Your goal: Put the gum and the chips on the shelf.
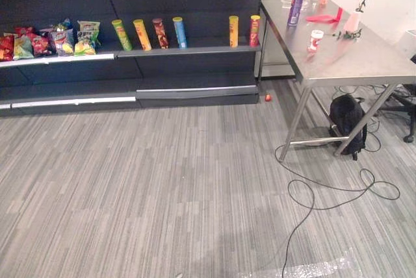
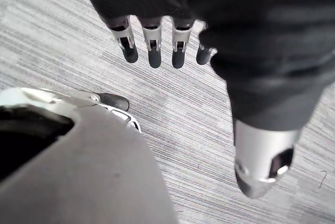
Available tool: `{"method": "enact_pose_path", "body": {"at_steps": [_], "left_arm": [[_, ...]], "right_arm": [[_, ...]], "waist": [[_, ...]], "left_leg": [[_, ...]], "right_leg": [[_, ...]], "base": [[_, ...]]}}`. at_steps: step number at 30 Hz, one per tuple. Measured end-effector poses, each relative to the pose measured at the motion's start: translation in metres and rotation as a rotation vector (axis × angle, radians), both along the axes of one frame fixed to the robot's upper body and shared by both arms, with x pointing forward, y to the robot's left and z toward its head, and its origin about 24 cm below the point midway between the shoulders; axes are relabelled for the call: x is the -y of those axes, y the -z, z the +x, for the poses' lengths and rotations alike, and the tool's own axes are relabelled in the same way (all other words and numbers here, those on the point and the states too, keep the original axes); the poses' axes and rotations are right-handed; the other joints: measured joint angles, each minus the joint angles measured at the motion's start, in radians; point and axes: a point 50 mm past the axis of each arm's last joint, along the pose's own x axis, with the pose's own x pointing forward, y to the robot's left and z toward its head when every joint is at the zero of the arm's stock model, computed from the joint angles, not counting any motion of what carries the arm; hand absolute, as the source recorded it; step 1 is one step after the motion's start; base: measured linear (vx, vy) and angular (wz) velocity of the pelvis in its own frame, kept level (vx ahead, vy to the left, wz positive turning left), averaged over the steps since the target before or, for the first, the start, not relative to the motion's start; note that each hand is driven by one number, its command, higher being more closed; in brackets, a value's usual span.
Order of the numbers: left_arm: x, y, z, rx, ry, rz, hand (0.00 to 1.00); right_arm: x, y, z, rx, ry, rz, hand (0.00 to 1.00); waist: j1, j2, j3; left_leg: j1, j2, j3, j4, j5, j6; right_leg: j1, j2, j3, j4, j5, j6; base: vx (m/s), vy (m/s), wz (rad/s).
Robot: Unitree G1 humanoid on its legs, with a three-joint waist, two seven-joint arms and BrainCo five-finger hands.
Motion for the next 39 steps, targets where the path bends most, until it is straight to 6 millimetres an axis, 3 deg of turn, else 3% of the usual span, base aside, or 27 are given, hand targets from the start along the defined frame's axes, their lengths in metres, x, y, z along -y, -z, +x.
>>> {"method": "enact_pose_path", "body": {"at_steps": [4,8,10,11,13,15,17,20,23,26,27,28,29,30,32,34,35,36,37,39], "left_arm": [[-0.005,-0.002,0.011,0.012,0.044,0.041,0.00],[-0.013,-0.004,0.016,0.014,0.020,0.105,0.00],[-0.016,-0.007,0.017,0.035,-0.029,0.116,0.00],[-0.016,-0.008,0.018,0.046,-0.046,0.115,0.00],[-0.006,-0.007,0.012,0.058,-0.127,0.086,0.00],[-0.003,-0.006,0.007,0.058,-0.159,0.069,0.00],[-0.001,-0.006,0.000,0.063,-0.179,0.066,0.00],[-0.001,-0.005,-0.007,0.076,-0.219,0.040,0.00],[-0.001,-0.006,-0.008,0.093,-0.274,0.045,0.00],[0.006,-0.004,-0.012,0.078,-0.285,0.026,0.00],[0.003,-0.004,-0.012,0.080,-0.280,0.033,0.00],[0.002,-0.005,-0.013,0.080,-0.280,0.034,0.00],[0.001,-0.005,-0.013,0.081,-0.281,0.035,0.00],[-0.002,-0.005,-0.013,0.082,-0.278,0.041,0.00],[-0.007,-0.006,-0.014,0.075,-0.278,0.053,0.00],[-0.011,-0.006,-0.015,0.070,-0.270,0.064,0.00],[-0.013,-0.006,-0.015,0.068,-0.260,0.069,0.00],[-0.015,-0.006,-0.015,0.068,-0.251,0.076,0.00],[-0.016,-0.007,-0.012,0.075,-0.248,0.080,0.00],[-0.020,-0.008,-0.007,0.085,-0.239,0.096,0.00]], "right_arm": [[-0.002,-0.001,0.010,0.044,0.003,0.004,0.00],[-0.007,-0.005,0.022,0.121,0.005,-0.023,0.00],[-0.008,-0.007,0.023,0.136,-0.021,-0.026,0.00],[-0.006,-0.008,0.024,0.143,-0.032,-0.032,0.00],[0.001,-0.011,0.028,0.150,-0.086,-0.055,0.00],[0.004,-0.011,0.030,0.151,-0.114,-0.070,0.00],[0.004,-0.012,0.034,0.166,-0.115,-0.064,0.00],[0.003,-0.012,0.037,0.176,-0.122,-0.049,0.00],[0.002,-0.012,0.036,0.190,-0.124,-0.032,0.00],[0.005,-0.013,0.035,0.203,-0.128,-0.046,0.00],[0.002,-0.012,0.037,0.201,-0.131,-0.039,0.00],[0.002,-0.012,0.037,0.197,-0.142,-0.039,0.00],[-0.001,-0.011,0.038,0.196,-0.181,-0.040,0.00],[-0.004,-0.011,0.038,0.195,-0.201,-0.039,0.00],[-0.008,-0.010,0.035,0.186,-0.215,-0.035,0.00],[-0.010,-0.009,0.034,0.184,-0.214,-0.028,0.00],[-0.011,-0.009,0.034,0.184,-0.214,-0.027,0.00],[-0.012,-0.009,0.034,0.183,-0.230,-0.032,0.00],[-0.012,-0.010,0.036,0.189,-0.234,-0.036,0.00],[-0.014,-0.012,0.042,0.217,-0.243,-0.041,0.00]], "waist": [[0.000,0.000,0.033],[-0.002,-0.027,0.064],[-0.001,-0.040,0.072],[-0.002,-0.033,0.076],[0.000,0.002,0.096],[0.003,0.013,0.099],[0.006,0.010,0.102],[0.017,0.000,0.108],[0.028,-0.006,0.113],[0.028,0.016,0.129],[0.027,0.005,0.138],[0.027,-0.003,0.135],[0.029,-0.012,0.131],[0.029,-0.022,0.123],[0.028,-0.047,0.107],[0.028,-0.065,0.101],[0.028,-0.073,0.097],[0.024,-0.068,0.088],[0.025,-0.073,0.085],[0.017,-0.080,0.079]], "left_leg": [[-0.042,0.024,0.009,0.085,-0.033,-0.023],[-0.119,0.062,0.017,0.249,-0.095,-0.030],[-0.227,0.105,0.049,0.519,-0.099,-0.026],[-0.268,0.133,0.053,0.621,-0.092,-0.017],[-0.415,0.224,0.019,0.955,-0.012,0.001],[-0.475,0.217,-0.021,1.028,-0.055,-0.007],[-0.505,0.187,-0.036,0.952,-0.081,-0.017],[-0.507,0.156,-0.043,0.648,-0.069,-0.046],[-0.503,0.144,-0.114,0.269,0.071,-0.047],[-0.477,0.162,-0.121,0.244,0.093,-0.043],[-0.475,0.136,-0.119,0.313,0.137,-0.037],[-0.481,0.123,-0.121,0.343,0.137,-0.037],[-0.499,0.101,-0.120,0.394,0.134,-0.033],[-0.511,0.075,-0.112,0.432,0.106,0.009],[-0.501,0.035,-0.090,0.444,0.064,0.049],[-0.450,-0.006,-0.080,0.416,0.039,0.074],[-0.409,-0.025,-0.073,0.376,0.030,0.086],[-0.345,-0.038,-0.069,0.309,0.026,0.091],[-0.320,-0.042,-0.068,0.283,0.026,0.091],[-0.238,-0.047,-0.068,0.209,0.023,0.096]], "right_leg": [[-0.088,-0.011,0.000,0.172,-0.085,-0.024],[-0.160,-0.019,-0.002,0.313,-0.179,-0.048],[-0.146,-0.033,-0.008,0.342,-0.220,-0.066],[-0.136,-0.029,-0.012,0.340,-0.224,-0.071],[-0.081,0.005,-0.008,0.327,-0.235,-0.095],[-0.048,0.001,0.007,0.327,-0.249,-0.102],[-0.019,-0.014,0.020,0.310,-0.242,-0.087],[0.043,-0.031,0.045,0.267,-0.237,-0.079],[0.097,-0.060,0.055,0.240,-0.250,-0.047],[0.165,-0.082,0.079,0.238,-0.299,0.005],[0.198,-0.120,0.086,0.246,-0.315,0.014],[0.196,-0.133,0.092,0.260,-0.314,0.011],[0.173,-0.161,0.111,0.310,-0.307,0.001],[0.136,-0.190,0.127,0.390,-0.296,-0.012],[0.056,-0.243,0.133,0.562,-0.238,0.007],[-0.029,-0.301,0.129,0.749,-0.098,0.039],[-0.063,-0.327,0.131,0.822,0.013,0.075],[-0.141,-0.345,0.133,0.962,0.085,0.085],[-0.181,-0.347,0.127,1.025,0.055,0.072],[-0.279,-0.340,0.037,1.126,-0.093,0.046]], "base": [[-0.05,-0.047,-0.04],[0.00,-0.133,0.03],[0.05,-0.171,0.11],[0.08,-0.146,0.04],[0.13,-0.077,-0.03],[0.21,0.006,-0.14],[0.26,0.016,-0.32],[0.29,0.061,-0.34],[0.33,0.198,-0.30],[0.32,0.303,-0.20],[0.34,0.335,-0.23],[0.33,0.323,-0.23],[0.32,0.324,-0.14],[0.33,0.330,-0.06],[0.34,0.332,0.13],[0.36,0.300,0.10],[0.37,0.272,0.00],[0.36,0.254,-0.07],[0.33,0.209,-0.15],[0.33,0.161,-0.13]]}}
